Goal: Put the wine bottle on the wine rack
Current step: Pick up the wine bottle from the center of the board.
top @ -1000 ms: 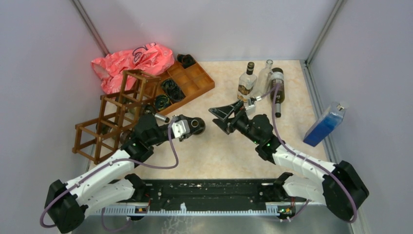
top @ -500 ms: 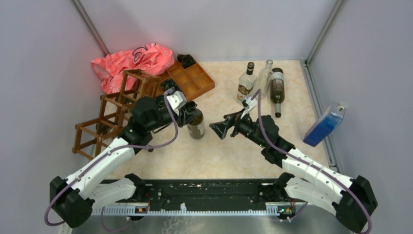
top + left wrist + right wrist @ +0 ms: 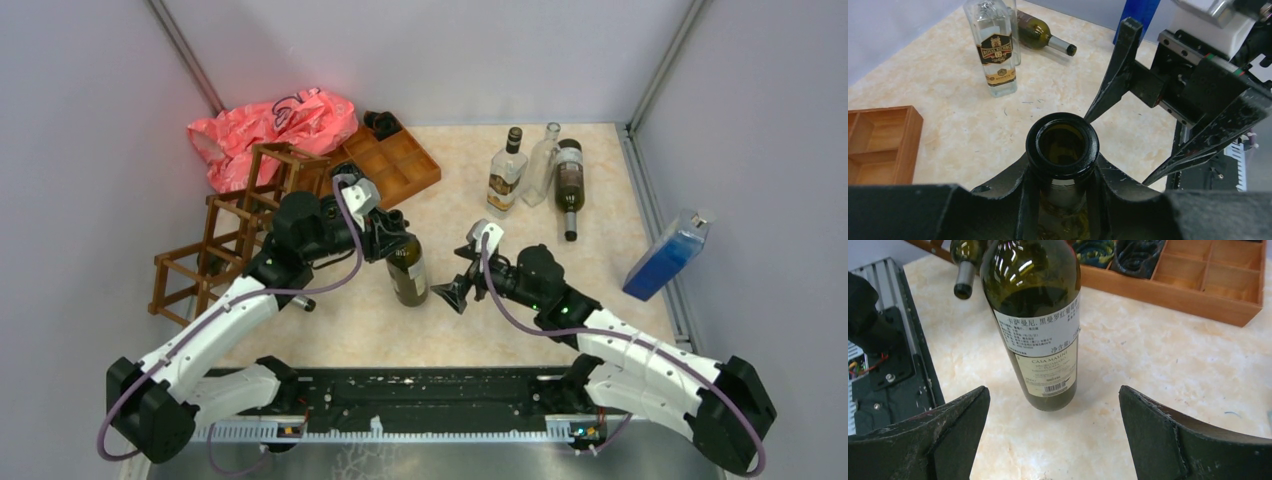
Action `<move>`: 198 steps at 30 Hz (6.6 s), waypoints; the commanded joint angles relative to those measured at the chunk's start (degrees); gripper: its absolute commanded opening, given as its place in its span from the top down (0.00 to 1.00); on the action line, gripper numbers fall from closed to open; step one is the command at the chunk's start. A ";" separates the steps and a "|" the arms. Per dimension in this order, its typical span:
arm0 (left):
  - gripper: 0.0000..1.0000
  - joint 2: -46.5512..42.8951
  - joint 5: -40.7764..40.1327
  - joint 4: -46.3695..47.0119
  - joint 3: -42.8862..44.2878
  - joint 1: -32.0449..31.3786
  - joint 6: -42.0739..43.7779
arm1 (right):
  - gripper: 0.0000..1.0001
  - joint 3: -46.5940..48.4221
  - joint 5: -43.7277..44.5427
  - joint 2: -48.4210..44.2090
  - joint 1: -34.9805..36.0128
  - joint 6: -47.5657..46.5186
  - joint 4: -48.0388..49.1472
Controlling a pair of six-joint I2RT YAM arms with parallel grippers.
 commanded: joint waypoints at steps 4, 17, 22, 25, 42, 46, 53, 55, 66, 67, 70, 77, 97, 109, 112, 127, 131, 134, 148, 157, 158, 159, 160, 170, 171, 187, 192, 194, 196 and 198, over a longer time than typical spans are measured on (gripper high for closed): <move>1.00 0.71 4.46 4.27 3.68 0.31 -4.57 | 0.02 1.14 -2.45 2.31 0.27 -1.89 3.15; 1.00 7.53 9.98 12.93 5.55 0.40 -12.97 | 0.01 4.68 -4.10 12.26 1.35 5.42 9.01; 1.00 8.96 15.79 19.97 4.31 0.31 -13.88 | 0.02 8.07 -2.79 16.24 1.37 11.78 10.86; 1.00 9.84 17.10 22.82 3.74 0.29 -15.45 | 0.02 10.30 -0.77 18.50 1.51 14.30 10.47; 0.01 1.98 -7.76 20.50 -1.24 0.41 -16.89 | 1.00 5.81 4.87 12.83 1.62 19.39 12.71; 0.01 -4.18 -10.49 19.67 -5.30 0.47 -15.35 | 1.00 2.98 7.33 10.65 -0.40 26.19 14.91; 0.01 -11.75 2.97 18.96 -16.54 0.45 -15.41 | 1.00 1.16 15.10 6.38 -7.14 45.87 14.08; 0.01 -12.46 4.80 22.41 -20.27 0.42 -17.59 | 1.00 4.13 18.68 6.32 -7.20 50.02 9.13; 0.01 2.19 1.85 17.78 -15.56 -4.11 -16.52 | 1.00 6.31 23.38 5.36 -7.15 69.16 1.74; 0.01 4.31 1.79 16.32 -14.01 -4.37 -16.13 | 1.00 6.24 23.28 5.35 -7.16 69.52 1.73; 0.01 10.69 1.40 10.92 -8.44 -5.71 -15.99 | 1.00 6.22 23.13 5.50 -7.20 69.87 1.41; 0.02 21.11 2.75 3.39 -0.16 -11.00 -10.26 | 1.00 6.14 22.31 5.45 -7.18 71.23 2.35; 0.22 31.56 7.19 -6.00 9.79 -13.51 -0.90 | 1.00 4.57 19.94 5.22 -7.20 74.27 5.46; 1.00 27.14 1.53 -30.58 18.27 -4.87 15.78 | 0.16 2.70 19.89 -1.23 -7.22 49.98 1.41; 1.00 24.73 3.31 -33.52 17.14 -1.54 20.62 | 0.02 1.00 19.45 -5.99 -7.22 41.99 -2.60; 1.00 21.01 6.25 -45.83 17.42 0.02 35.26 | 0.06 7.84 6.16 -14.26 -7.21 12.37 -19.37; 1.00 18.86 5.04 -49.10 16.14 -0.23 40.70 | 0.12 17.15 -0.88 -8.02 -7.16 4.73 -28.98; 1.00 15.92 5.02 -49.78 13.76 -0.89 45.38 | 0.12 22.27 -5.76 -4.90 -7.18 -0.85 -34.23; 1.00 11.73 -3.94 -53.90 11.28 -9.61 57.15 | 0.11 29.25 -20.64 4.59 -4.90 -15.76 -51.17; 1.00 11.67 -5.72 -53.70 12.96 -11.17 58.60 | 0.24 28.08 -19.50 10.67 0.25 -14.12 -53.60; 1.00 11.61 -5.66 -53.72 13.16 -11.33 58.61 | 0.25 27.84 -18.27 11.10 0.25 -13.64 -53.21; 1.00 11.44 -5.62 -53.72 13.43 -11.49 58.72 | 0.25 27.59 -16.98 11.26 0.21 -13.29 -52.87; 1.00 11.14 -5.53 -53.68 13.55 -11.68 58.86 | 0.25 27.44 -15.66 11.44 0.25 -13.19 -52.70; 1.00 10.22 -5.46 -52.90 13.25 -12.40 59.48 | 0.32 26.08 -13.66 14.30 1.04 -12.46 -51.72; 1.00 10.12 -5.46 -52.66 13.19 -12.41 59.48 | 0.33 26.02 -13.73 14.31 1.55 -12.52 -51.70; 1.00 8.27 -6.12 -49.25 11.76 -12.34 58.53 | 0.86 25.37 -15.45 16.45 5.96 -11.80 -52.19; 0.84 7.27 -6.83 -46.19 9.85 -12.40 56.58 | 1.00 26.52 -14.71 15.02 5.93 -8.62 -52.01; 0.55 6.89 -7.55 -44.53 8.88 -12.38 55.55 | 1.00 26.33 -14.72 13.60 5.88 -7.76 -51.39; 0.29 5.94 -7.93 -42.19 7.04 -12.35 55.21 | 1.00 25.09 -15.00 11.43 5.88 -6.07 -48.88; 0.08 4.34 -8.17 -38.97 4.87 -12.34 54.91 | 1.00 23.81 -15.08 8.96 5.69 -4.57 -46.86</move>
